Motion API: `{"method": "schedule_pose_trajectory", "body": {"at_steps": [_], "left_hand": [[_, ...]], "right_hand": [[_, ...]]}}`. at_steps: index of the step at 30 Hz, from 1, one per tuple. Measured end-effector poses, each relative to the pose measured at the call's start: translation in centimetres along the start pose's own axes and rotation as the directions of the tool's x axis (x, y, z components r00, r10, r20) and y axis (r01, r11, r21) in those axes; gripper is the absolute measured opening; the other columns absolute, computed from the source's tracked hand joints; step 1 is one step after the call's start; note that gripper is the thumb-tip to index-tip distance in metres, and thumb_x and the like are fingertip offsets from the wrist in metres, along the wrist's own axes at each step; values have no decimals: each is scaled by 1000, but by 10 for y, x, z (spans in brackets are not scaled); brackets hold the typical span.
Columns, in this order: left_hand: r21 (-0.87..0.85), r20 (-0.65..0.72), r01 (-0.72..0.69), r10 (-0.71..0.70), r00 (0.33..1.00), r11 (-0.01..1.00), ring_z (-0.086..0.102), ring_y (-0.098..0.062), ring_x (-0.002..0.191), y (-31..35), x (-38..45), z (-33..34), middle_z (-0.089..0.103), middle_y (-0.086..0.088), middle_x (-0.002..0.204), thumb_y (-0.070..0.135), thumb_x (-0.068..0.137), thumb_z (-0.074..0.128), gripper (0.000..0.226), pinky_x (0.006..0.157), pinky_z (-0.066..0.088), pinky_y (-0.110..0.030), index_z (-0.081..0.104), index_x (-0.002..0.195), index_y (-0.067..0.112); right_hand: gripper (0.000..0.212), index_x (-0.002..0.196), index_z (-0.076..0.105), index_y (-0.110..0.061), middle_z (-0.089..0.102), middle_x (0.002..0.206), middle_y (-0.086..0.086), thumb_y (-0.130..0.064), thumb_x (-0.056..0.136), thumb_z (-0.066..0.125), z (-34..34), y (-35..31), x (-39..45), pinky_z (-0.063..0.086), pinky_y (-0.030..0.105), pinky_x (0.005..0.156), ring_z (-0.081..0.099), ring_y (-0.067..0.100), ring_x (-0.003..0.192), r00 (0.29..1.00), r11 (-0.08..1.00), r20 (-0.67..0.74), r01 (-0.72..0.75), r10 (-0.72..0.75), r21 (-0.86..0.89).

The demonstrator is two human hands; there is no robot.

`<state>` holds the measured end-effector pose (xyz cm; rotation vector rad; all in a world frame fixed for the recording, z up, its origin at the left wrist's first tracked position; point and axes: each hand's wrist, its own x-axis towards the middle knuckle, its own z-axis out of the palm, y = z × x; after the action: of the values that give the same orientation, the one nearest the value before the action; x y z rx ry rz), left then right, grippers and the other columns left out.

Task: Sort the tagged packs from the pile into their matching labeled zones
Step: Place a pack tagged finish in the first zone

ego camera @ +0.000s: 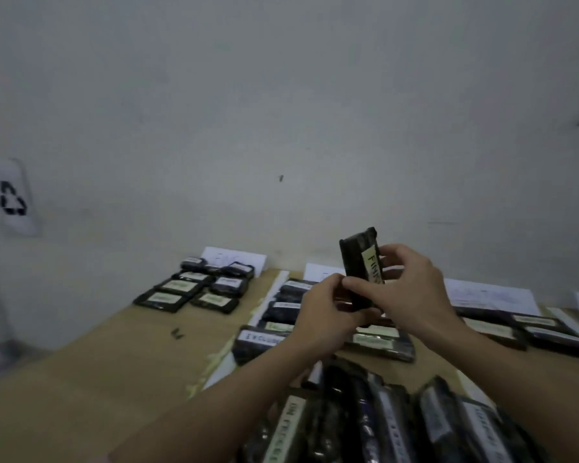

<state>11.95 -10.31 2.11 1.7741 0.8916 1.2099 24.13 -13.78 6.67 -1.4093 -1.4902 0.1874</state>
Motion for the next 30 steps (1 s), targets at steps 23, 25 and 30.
{"method": "schedule_pose_trajectory", "body": {"at_steps": [23, 25, 30], "left_hand": [[846, -104, 112, -46, 994, 520, 32, -4, 133, -172, -86, -262, 39, 12, 142, 60, 70, 3, 85, 105, 15, -13, 44, 135, 23], [853, -100, 109, -44, 994, 510, 29, -1, 133, -171, -87, -263, 36, 14, 143, 59, 68, 0, 87, 106, 14, -13, 41, 137, 25], [858, -105, 120, -57, 993, 500, 33, -5, 132, -171, -86, -260, 39, 11, 142, 57, 72, 3, 83, 108, 19, -19, 42, 136, 22]], "right_hand": [[52, 121, 53, -11, 50, 124, 8, -38, 79, 70, 327, -39, 32, 46, 36, 90, 46, 23, 115, 729, 867, 682, 370, -49, -333], [51, 121, 53, -11, 48, 125, 8, -38, 81, 67, 337, -36, 33, 46, 38, 90, 46, 25, 115, 723, 850, 690, 386, -36, -359], [46, 123, 53, -9, 46, 126, 12, -36, 86, 60, 344, -27, 36, 45, 39, 92, 40, 28, 121, 719, 799, 695, 433, -26, -417]]}}
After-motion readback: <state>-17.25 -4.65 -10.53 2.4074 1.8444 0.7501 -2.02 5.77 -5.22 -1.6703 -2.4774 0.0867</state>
